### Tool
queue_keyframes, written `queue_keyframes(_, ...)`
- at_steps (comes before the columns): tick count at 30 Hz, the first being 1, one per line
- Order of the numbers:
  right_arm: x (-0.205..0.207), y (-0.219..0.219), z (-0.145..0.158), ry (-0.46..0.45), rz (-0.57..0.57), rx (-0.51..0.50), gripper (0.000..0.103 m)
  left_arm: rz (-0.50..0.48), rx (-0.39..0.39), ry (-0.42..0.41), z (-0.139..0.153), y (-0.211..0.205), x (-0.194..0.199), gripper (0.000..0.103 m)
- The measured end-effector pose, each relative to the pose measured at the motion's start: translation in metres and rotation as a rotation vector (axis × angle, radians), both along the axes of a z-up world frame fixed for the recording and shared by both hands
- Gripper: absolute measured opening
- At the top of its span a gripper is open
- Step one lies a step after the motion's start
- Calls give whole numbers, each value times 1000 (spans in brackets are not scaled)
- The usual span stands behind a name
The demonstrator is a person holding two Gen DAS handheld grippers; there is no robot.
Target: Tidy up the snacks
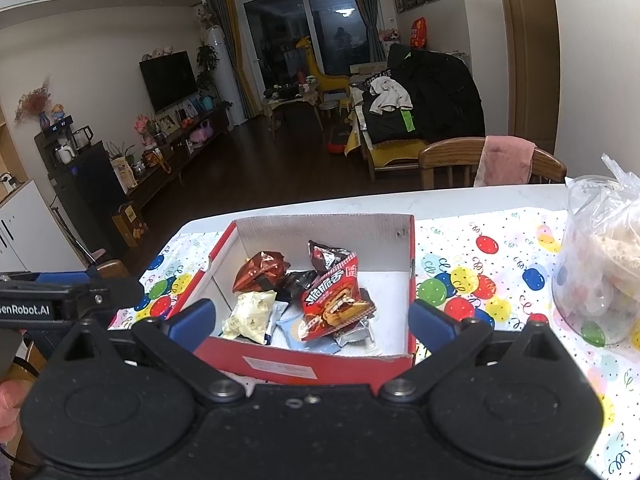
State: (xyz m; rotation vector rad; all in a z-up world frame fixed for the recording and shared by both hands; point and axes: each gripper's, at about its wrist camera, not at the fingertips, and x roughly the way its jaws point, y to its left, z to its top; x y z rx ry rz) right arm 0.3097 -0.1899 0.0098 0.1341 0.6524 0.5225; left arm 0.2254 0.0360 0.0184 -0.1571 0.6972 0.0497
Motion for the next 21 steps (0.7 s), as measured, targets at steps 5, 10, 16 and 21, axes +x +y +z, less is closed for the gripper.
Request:
queue_keyframes(5, 0, 2, 0, 4, 0, -1, 103, -16, 5, 6, -2, -2, -3, 103)
queue_keyframes(10, -1, 2, 1, 6, -4, 3, 103, -20, 9, 5, -3, -3, -5, 103)
queue_keyframes(16, -1, 3, 1, 6, 0, 4, 103, -24, 12, 3, -3, -4, -6, 103)
queue_keyframes(21, -3, 4, 1, 7, 0, 4, 103, -34, 13, 2, -3, -4, -8, 103)
